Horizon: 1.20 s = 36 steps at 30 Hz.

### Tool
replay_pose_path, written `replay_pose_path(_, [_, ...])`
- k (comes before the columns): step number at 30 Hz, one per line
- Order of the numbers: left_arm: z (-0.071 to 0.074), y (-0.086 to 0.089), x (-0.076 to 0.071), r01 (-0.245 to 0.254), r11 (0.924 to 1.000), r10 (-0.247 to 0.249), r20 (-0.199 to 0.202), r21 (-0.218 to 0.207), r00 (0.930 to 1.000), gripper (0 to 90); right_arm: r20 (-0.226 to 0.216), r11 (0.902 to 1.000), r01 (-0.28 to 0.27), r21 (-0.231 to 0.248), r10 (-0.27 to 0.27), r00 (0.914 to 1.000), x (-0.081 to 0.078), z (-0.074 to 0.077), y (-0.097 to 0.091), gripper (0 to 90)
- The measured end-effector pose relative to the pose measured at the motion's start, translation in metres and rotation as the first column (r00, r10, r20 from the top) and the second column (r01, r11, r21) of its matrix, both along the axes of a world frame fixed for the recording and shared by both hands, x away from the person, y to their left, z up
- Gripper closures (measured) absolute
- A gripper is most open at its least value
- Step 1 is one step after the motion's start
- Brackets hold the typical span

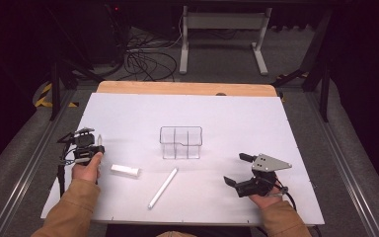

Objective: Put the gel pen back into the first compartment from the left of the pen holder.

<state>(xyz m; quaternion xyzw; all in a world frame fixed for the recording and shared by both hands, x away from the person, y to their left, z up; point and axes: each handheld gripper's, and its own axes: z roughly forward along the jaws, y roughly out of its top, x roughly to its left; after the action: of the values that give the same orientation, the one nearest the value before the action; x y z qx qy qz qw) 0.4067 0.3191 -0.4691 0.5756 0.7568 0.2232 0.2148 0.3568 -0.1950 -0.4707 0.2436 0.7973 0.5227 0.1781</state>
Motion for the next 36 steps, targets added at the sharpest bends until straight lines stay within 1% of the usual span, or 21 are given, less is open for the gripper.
replay_pose_path(4, [0.001, 0.000, 0.000, 0.005, 1.0000, -0.005, -0.002, 0.003, 1.0000, 78.7, 0.000, 1.0000, -0.002, 0.000, 0.002, 1.0000, 0.000, 0.000, 0.000, 1.7])
replay_pose_path(5, [0.001, -0.001, -0.001, 0.001, 1.0000, -0.001, 0.008, 0.001, 1.0000, 78.7, 0.000, 1.0000, -0.002, -0.001, 0.002, 1.0000, 0.000, 0.000, 0.000, 1.7])
replay_pose_path(6, [0.002, -0.001, -0.001, 0.005, 0.9999, -0.005, 0.010, 0.009, 0.9999, 78.7, -0.001, 1.0000, -0.001, 0.000, 0.001, 1.0000, 0.000, 0.000, 0.000, 1.7])
replay_pose_path(9, [0.005, -0.002, -0.004, 0.012, 0.9999, -0.012, 0.039, 0.010, 0.9992, 78.7, 0.000, 1.0000, -0.002, 0.000, 0.002, 1.0000, 0.000, 0.000, 0.000, 1.7])
replay_pose_path(13, [0.010, -0.005, -0.008, 0.035, 0.9992, -0.036, 0.072, 0.020, 0.9968, 78.7, 0.001, 1.0000, -0.002, -0.001, 0.002, 1.0000, 0.000, 0.000, 0.000, 1.7])
replay_pose_path(16, [0.015, -0.006, -0.011, 0.052, 0.9985, -0.054, 0.099, 0.016, 0.9937, 78.7, 0.000, 1.0000, -0.002, -0.001, 0.002, 1.0000, 0.000, 0.000, 0.000, 1.7])
replay_pose_path(18, [0.019, -0.008, -0.014, 0.070, 0.9974, -0.071, 0.124, 0.013, 0.9898, 78.7, 0.001, 1.0000, -0.002, -0.001, 0.002, 1.0000, 0.000, 0.000, 0.000, 1.7])
replay_pose_path(20, [0.024, -0.009, -0.016, 0.092, 0.9957, -0.093, 0.155, 0.015, 0.9835, 78.7, 0.001, 1.0000, -0.002, -0.002, 0.002, 1.0000, 0.000, 0.000, 0.000, 1.7])
replay_pose_path(22, [0.029, -0.012, -0.019, 0.111, 0.9936, -0.113, 0.187, 0.021, 0.9758, 78.7, 0.001, 1.0000, -0.003, -0.002, 0.003, 1.0000, 0.000, 0.000, 0.000, 1.7])
replay_pose_path(26, [0.038, -0.016, -0.024, 0.153, 0.9881, -0.153, 0.233, 0.018, 0.9605, 78.7, 0.001, 1.0000, -0.004, -0.001, 0.004, 1.0000, 0.000, 0.000, 0.000, 1.7])
replay_pose_path(27, [0.040, -0.016, -0.025, 0.167, 0.9858, -0.166, 0.251, 0.016, 0.9537, 78.7, 0.001, 1.0000, -0.004, -0.002, 0.004, 1.0000, 0.000, 0.000, 0.000, 1.7])
replay_pose_path(29, [0.042, -0.017, -0.027, 0.181, 0.9833, -0.178, 0.267, 0.010, 0.9472, 78.7, 0.001, 1.0000, -0.003, -0.002, 0.003, 1.0000, 0.000, 0.000, 0.000, 1.7])
replay_pose_path(30, [0.043, -0.017, -0.027, 0.190, 0.9817, -0.185, 0.282, 0.008, 0.9416, 78.7, 0.001, 1.0000, -0.004, -0.001, 0.004, 1.0000, 0.000, 0.000, 0.000, 1.7])
replay_pose_path(32, [0.046, -0.017, -0.029, 0.204, 0.9789, -0.197, 0.298, 0.008, 0.9339, 78.7, 0.001, 1.0000, -0.004, -0.001, 0.004, 1.0000, 0.000, 0.000, 0.000, 1.7])
replay_pose_path(33, [0.047, -0.018, -0.030, 0.215, 0.9766, -0.206, 0.311, 0.008, 0.9278, 78.7, 0.001, 1.0000, -0.004, -0.001, 0.004, 1.0000, 0.000, 0.000, 0.000, 1.6])
replay_pose_path(34, [0.048, -0.018, -0.031, 0.222, 0.9751, -0.213, 0.315, 0.007, 0.9249, 78.8, 0.001, 1.0000, -0.005, -0.001, 0.005, 1.0000, 0.000, 0.000, 0.000, 1.7])
replay_pose_path(36, [0.051, -0.019, -0.032, 0.236, 0.9718, -0.226, 0.332, 0.010, 0.9160, 78.7, 0.001, 1.0000, -0.005, -0.001, 0.005, 1.0000, 0.000, 0.000, 0.000, 1.7])
